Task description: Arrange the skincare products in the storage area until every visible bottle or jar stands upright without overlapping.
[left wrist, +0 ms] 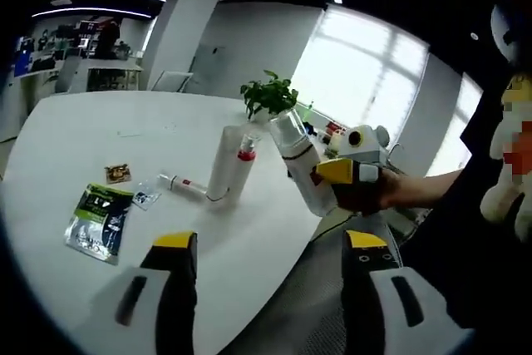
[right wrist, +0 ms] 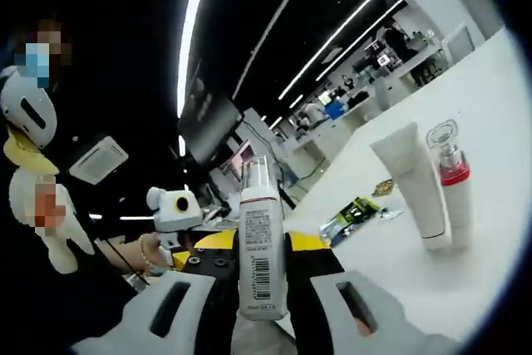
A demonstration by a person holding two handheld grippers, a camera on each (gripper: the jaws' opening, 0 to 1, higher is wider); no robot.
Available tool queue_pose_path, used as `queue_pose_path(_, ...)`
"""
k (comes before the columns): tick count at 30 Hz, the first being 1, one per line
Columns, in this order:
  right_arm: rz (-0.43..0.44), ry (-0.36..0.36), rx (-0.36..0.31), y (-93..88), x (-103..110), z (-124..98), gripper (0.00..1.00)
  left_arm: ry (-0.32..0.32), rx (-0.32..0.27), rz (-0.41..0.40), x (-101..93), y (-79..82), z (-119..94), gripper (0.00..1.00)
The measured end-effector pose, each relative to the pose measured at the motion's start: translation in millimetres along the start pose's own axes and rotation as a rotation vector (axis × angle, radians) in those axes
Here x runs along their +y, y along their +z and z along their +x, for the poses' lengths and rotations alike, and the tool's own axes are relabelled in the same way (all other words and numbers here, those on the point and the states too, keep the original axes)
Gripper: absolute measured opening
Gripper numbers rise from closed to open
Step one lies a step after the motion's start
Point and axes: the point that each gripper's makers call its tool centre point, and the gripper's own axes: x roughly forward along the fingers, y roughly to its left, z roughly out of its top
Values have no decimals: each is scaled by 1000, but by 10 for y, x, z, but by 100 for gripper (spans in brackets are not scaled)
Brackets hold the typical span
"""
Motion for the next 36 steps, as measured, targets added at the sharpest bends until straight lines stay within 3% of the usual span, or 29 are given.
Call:
queue_pose_path(4, 55, 74, -9, -43, 149, 81, 20, -87, -74, -23, -134, 189, -62, 53)
queue_pose_path(8, 80, 122, -2, -68, 233, 148, 20, -129, -119, -18, -176, 359, -143, 45)
queue_pose_path(13, 109, 189, 5, -61, 349, 209, 20, -219, -189, -52, -312, 582, -183, 45)
queue_pose_path(17, 146, 260, 3, -29, 477, 246, 20, -250, -213, -61, -348, 659, -146, 38)
queue_pose_path(23, 170, 320, 28, -51, 596, 282, 20, -292, -176, -8, -441, 731, -90, 22)
queue_pose_path(30, 148, 306, 30, 27, 566, 263, 21, -287, -186, 13, -495, 823, -36, 19)
queue_pose_path(33, 31, 232, 35, 133, 473, 258, 22, -256, -181, 11, -471, 870, -20, 18)
queue_pose_path(35, -54, 151, 45, 181, 368, 256, 28, -275, -217, -22, -515, 988, -49, 13)
queue_pose_path(36, -79, 165, 63, 185, 416, 244, 27, -227, -225, 47, -469, 1035, -20, 14)
